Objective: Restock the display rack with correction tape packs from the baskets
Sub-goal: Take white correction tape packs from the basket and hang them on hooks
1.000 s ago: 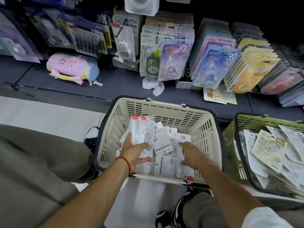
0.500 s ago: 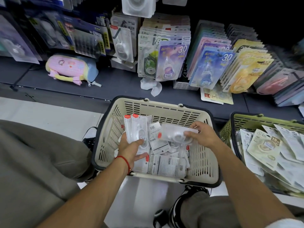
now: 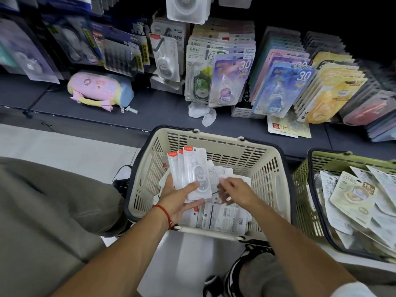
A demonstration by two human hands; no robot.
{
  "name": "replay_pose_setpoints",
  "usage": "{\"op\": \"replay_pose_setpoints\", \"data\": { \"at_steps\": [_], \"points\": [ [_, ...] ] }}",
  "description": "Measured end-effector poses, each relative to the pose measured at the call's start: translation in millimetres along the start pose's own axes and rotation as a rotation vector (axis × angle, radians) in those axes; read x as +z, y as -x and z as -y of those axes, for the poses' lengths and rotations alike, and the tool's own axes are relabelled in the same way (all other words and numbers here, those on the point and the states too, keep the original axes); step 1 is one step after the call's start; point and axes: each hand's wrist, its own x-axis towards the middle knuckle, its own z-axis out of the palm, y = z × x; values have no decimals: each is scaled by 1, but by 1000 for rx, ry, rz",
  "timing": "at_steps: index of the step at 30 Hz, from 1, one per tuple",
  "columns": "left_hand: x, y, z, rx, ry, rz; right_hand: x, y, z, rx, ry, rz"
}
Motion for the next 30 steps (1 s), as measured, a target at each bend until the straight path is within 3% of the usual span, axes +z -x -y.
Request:
{"op": "replay_pose_setpoints", "data": {
  "at_steps": [3,8,12,16,19,25,30],
  "points": [
    [-3,-2,-2,-2,8,-58,-6,3,-38,14,610,68],
    [-4,-1,-2,16,-13,-88,0,7,-52,45,698,190],
    [-3,3,-6,75,-45,-106,-10,9,-55,37,517,128],
    [-2,11,-8,112,-79,-108,-36,10,-29,70,35,-209],
    [4,10,-6,134,-88,-81,-32,7,16,-58,-177,-326],
    [29,16,-34,281,-63,35,-5,22,96,-433,-173,-428],
    [28,27,-59,353,0,135,-12,24,122,-526,-190,-422]
  ]
}}
